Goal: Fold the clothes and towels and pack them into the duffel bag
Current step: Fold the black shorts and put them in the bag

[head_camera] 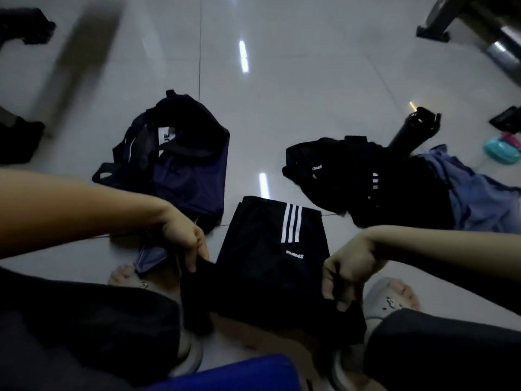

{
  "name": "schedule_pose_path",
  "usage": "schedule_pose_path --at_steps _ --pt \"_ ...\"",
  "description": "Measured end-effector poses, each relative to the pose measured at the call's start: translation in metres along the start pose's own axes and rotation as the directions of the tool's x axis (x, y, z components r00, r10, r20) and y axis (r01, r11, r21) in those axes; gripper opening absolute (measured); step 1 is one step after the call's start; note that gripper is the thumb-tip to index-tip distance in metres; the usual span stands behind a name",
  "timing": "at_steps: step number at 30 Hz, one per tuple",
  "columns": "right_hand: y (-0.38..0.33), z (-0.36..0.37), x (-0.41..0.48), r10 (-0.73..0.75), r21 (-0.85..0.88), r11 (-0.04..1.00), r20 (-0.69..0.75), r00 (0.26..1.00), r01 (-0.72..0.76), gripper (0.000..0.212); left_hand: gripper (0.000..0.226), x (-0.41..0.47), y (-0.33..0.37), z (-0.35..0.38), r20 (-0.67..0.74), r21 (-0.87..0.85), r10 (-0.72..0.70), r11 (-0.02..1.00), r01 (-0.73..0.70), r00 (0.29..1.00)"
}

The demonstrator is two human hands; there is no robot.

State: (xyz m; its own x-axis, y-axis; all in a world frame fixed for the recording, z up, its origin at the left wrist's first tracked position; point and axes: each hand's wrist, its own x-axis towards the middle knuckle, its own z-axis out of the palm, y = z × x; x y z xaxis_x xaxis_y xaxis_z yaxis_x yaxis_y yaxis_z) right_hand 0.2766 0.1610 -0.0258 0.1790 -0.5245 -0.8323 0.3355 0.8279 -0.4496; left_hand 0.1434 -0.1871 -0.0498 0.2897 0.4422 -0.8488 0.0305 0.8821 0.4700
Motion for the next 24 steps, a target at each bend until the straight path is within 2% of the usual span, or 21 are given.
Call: schedule_pose_path --at_steps 3,6,10,14,17,18,20,22,24 --pt "0.005 -0.023 -0.016 0.003 0.075 0.997 -0.119 0.993 0.006 0.022 0.028 -0.012 0.007 -0.024 -0.184 -0.098 0.005 0.995 -0.023 0.983" --pt "0.012 -0.045 -0.03 0.059 0.115 0.993 -0.302 0.952 -0.025 0.045 0.023 -0.008 0.017 -0.039 -0.381 -0.123 -0.001 0.991 -0.049 0.924" --pt "0.024 -0.06 -0.028 0.153 0.136 0.985 -0.452 0.879 -0.102 0.034 0.023 0.015 0.022 -0.054 -0.524 -0.107 -0.015 0.993 -0.049 0.852" --pt "0.036 -0.069 -0.009 0.236 0.181 0.971 -0.628 0.741 -0.156 0.031 0.016 0.038 0.035 -0.071 -0.691 -0.084 0.002 0.993 -0.084 0.723" --pt "0.046 -0.082 0.005 0.229 0.211 0.971 -0.709 0.667 -0.109 0.03 0.018 0.054 0.051 -0.082 -0.797 -0.068 0.034 0.987 -0.146 0.603" --pt "0.05 -0.086 0.01 0.223 0.219 0.972 -0.75 0.623 -0.085 0.026 0.019 0.059 0.055 -0.085 -0.829 -0.086 0.027 0.981 -0.175 0.559" --pt "0.057 -0.093 0.02 0.217 0.207 0.976 -0.847 0.485 -0.074 0.025 0.02 0.072 0.056 -0.09 -0.874 -0.135 -0.008 0.964 -0.227 0.485" --pt "0.066 -0.098 0.032 0.219 0.192 0.975 -0.909 0.355 -0.111 0.024 0.017 0.086 0.051 -0.092 -0.893 -0.187 -0.046 0.943 -0.276 0.447" --pt "0.074 -0.098 0.046 0.221 0.2 0.975 -0.929 0.295 -0.101 0.022 0.017 0.1 0.046 -0.091 -0.903 -0.237 -0.087 0.918 -0.318 0.421"
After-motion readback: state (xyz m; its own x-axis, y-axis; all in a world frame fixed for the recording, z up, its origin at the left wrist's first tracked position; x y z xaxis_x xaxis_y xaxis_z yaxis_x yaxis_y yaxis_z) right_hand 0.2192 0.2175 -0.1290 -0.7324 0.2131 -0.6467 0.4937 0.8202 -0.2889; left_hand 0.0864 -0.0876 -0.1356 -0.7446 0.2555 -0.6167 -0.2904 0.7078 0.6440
